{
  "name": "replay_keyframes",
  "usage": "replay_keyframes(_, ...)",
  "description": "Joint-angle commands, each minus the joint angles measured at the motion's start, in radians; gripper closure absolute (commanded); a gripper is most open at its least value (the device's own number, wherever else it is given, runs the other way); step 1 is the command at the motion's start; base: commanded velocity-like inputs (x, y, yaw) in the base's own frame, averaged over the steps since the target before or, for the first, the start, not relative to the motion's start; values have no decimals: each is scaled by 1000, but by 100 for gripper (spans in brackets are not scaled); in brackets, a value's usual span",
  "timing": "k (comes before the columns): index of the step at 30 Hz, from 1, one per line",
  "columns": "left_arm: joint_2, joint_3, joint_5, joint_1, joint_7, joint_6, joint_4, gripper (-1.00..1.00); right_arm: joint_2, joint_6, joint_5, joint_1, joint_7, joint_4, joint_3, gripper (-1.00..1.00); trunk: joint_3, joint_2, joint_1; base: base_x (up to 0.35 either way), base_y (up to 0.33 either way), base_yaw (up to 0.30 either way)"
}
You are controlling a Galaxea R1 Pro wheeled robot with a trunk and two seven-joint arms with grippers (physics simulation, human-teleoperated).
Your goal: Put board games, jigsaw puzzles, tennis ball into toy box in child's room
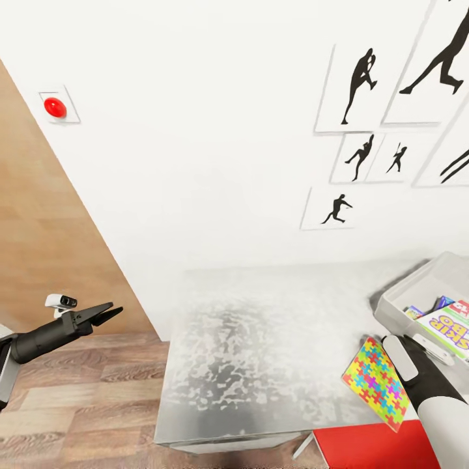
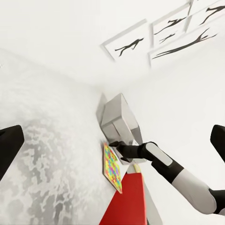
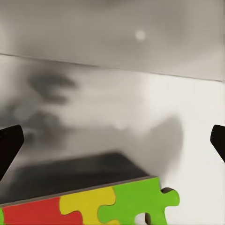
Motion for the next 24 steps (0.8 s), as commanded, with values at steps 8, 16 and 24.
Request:
replay_keyframes(8, 0, 0, -1, -1, -4, 11, 0, -100, 0, 6, -4, -1, -5, -2, 1, -100, -15, -2, 0, -6, 0, 0)
replay_keyframes(16, 0, 0, -1, -1, -4, 11, 0, -100, 0, 6, -4, 0, -5, -2, 1, -100, -28, -2, 0, 0, 0, 0)
replay_keyframes(24, 0, 0, -1, -1, -4, 11, 0, -100, 0, 6, -4, 0, -5, -2, 2, -100, -41, -2, 0, 0, 0, 0)
